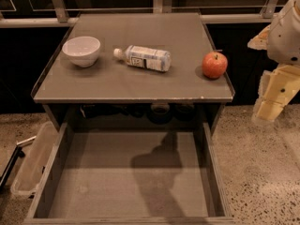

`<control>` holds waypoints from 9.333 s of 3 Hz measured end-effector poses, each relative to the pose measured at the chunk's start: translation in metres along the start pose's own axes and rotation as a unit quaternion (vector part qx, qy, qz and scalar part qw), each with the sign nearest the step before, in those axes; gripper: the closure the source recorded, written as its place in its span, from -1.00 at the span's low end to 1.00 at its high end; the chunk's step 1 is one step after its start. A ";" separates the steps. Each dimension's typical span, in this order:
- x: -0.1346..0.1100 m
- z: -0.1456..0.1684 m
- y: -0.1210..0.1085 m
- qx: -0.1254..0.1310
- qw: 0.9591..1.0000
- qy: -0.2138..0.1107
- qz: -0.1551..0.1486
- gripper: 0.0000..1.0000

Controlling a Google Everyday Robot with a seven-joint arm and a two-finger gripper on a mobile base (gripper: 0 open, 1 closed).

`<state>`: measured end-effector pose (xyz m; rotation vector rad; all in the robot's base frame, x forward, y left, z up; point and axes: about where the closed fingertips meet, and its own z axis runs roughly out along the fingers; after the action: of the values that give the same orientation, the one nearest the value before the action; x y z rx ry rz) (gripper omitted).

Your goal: Place blue plastic bottle into top drawer

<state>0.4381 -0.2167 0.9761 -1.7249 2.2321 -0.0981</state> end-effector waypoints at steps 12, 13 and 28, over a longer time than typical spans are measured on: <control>-0.207 0.160 -0.148 -0.053 0.953 -0.299 -0.008 -1.00; -0.215 0.172 -0.155 -0.059 0.952 -0.302 -0.015 -1.00; -0.074 0.136 -0.066 0.012 0.960 -0.278 0.032 1.00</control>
Offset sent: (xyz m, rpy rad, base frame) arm 0.0725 0.0222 0.0094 -0.0327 -0.0894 0.0387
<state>0.5552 -0.1451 0.8790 -1.4357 1.8506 0.3333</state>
